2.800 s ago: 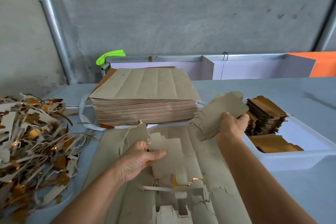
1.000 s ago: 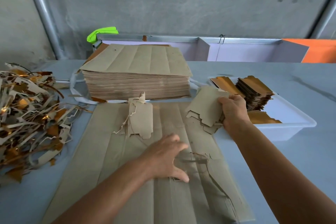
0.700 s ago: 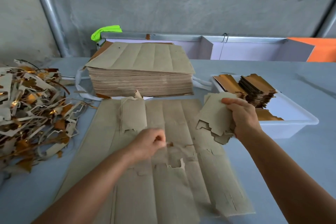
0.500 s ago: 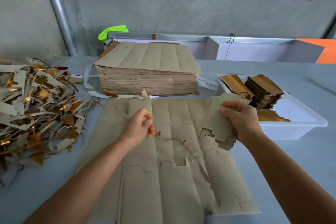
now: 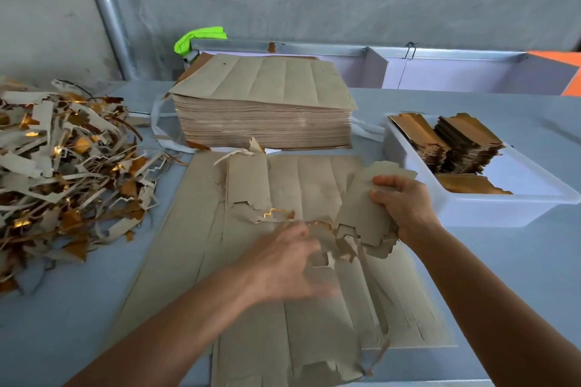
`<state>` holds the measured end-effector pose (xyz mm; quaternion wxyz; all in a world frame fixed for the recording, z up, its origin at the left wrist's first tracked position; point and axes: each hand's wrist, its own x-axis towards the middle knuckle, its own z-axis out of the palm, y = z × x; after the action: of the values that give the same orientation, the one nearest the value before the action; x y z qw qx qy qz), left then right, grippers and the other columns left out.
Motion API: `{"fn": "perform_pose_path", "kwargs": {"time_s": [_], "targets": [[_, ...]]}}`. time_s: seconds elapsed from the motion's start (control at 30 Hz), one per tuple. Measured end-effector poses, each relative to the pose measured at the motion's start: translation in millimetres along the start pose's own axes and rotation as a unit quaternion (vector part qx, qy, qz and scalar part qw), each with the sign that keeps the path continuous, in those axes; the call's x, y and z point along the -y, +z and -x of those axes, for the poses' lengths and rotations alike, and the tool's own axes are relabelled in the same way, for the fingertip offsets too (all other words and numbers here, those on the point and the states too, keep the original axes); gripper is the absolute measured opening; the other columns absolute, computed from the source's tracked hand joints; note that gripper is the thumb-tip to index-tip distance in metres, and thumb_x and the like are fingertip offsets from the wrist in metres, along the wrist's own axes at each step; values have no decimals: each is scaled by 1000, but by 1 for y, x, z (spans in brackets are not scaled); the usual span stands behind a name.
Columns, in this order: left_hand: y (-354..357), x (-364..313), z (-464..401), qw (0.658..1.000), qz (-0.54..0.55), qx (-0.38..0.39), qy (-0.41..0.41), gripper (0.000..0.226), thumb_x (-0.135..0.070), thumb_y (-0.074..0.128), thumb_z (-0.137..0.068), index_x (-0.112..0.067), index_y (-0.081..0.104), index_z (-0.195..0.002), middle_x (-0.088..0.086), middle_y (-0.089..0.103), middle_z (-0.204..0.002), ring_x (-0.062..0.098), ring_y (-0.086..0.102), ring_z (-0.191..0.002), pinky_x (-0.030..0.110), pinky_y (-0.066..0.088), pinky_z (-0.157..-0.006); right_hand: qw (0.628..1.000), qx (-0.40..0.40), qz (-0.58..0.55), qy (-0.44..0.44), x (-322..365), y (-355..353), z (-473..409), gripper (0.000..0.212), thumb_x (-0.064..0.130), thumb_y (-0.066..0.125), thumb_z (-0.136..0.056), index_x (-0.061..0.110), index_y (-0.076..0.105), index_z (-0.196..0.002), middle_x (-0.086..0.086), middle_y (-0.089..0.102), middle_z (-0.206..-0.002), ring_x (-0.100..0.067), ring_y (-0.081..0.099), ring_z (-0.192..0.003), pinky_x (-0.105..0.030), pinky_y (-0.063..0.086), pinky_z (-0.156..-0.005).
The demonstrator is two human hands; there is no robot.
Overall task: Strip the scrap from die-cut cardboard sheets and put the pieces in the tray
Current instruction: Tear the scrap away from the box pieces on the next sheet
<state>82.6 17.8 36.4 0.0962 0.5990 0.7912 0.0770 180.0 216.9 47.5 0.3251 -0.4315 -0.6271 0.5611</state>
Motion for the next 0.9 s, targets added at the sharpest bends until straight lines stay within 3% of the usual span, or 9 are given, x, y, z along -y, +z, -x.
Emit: {"fn": "perform_pose_path", "kwargs": {"time_s": [0.07, 0.2, 0.27, 0.4, 0.5, 0.6, 0.67, 0.77, 0.9], "targets": [[8, 3, -3, 997, -42, 65, -10, 76, -70, 67, -64, -24, 49, -121, -6, 40, -117, 12, 37, -111, 29, 38, -92, 1000, 5, 0, -2, -1, -2, 3, 24, 6, 71, -81, 22, 66, -97, 4, 57, -90, -17, 57, -81, -29, 51, -62], [6, 14, -7, 997, 59, 43, -20, 46, -47, 80, -65, -27, 48, -89, -15, 45, -80, 5, 46, -72, 19, 32, -58, 1000, 11, 0, -3, -4, -12, 6, 22, 8, 70, -82, 24, 65, -97, 5, 55, -92, -16, 55, -82, -27, 48, -55], [5, 18, -7, 990, 130, 50, -28, 32, -35, 82, -68, -28, 51, -72, -15, 48, -69, 0, 44, -61, 15, 29, -50, 1000, 9, -3, -4, -4, -17, 7, 22, 7, 69, -83, 23, 65, -97, 6, 54, -92, -16, 54, -81, -27, 46, -55], [-3, 29, -7, 977, 205, 28, -45, 27, -16, 79, -73, -22, 54, -65, -9, 56, -75, 4, 48, -66, 13, 36, -57, 1000, -3, -5, -11, -2, -25, 7, 22, 6, 69, -82, 22, 65, -96, 3, 54, -95, -17, 54, -83, -29, 48, -61], [-12, 29, -7, 963, 253, 15, -88, 30, -19, 82, -70, -18, 58, -88, -4, 60, -82, 7, 52, -70, 21, 46, -67, 1000, -18, -17, -13, 1, -30, 4, 23, 2, 69, -82, 21, 65, -95, 0, 54, -99, -21, 55, -87, -38, 52, -71], [-6, 10, -14, 980, 145, 71, -118, 52, -36, 83, -68, -19, 55, -108, -2, 62, -95, 13, 56, -82, 26, 43, -68, 1000, -18, -24, 2, 1, -25, 5, 24, 2, 69, -82, 20, 66, -98, 3, 54, -94, -18, 54, -84, -37, 51, -69], [2, 0, -20, 985, 96, 92, -111, 44, -33, 81, -70, -15, 61, -104, 3, 64, -99, 13, 55, -78, 22, 38, -60, 999, -9, -33, 13, -1, -20, 8, 23, 2, 68, -82, 20, 66, -96, 4, 55, -90, -16, 54, -80, -31, 49, -60], [4, 1, -25, 982, 128, 107, -87, 20, -20, 79, -74, -9, 70, -88, 8, 67, -87, 1, 45, -55, 8, 30, -43, 999, 0, -33, 20, -3, -19, 11, 22, 3, 68, -83, 20, 65, -96, 4, 54, -90, -16, 54, -79, -29, 46, -54], [-9, 18, -23, 964, 252, 80, -23, 15, -9, 74, -78, -17, 63, -72, -1, 68, -85, 5, 57, -72, 14, 43, -68, 1000, -8, -2, 4, -3, -29, 7, 21, 5, 67, -84, 23, 64, -95, 4, 53, -93, -16, 53, -81, -27, 46, -55]]}}
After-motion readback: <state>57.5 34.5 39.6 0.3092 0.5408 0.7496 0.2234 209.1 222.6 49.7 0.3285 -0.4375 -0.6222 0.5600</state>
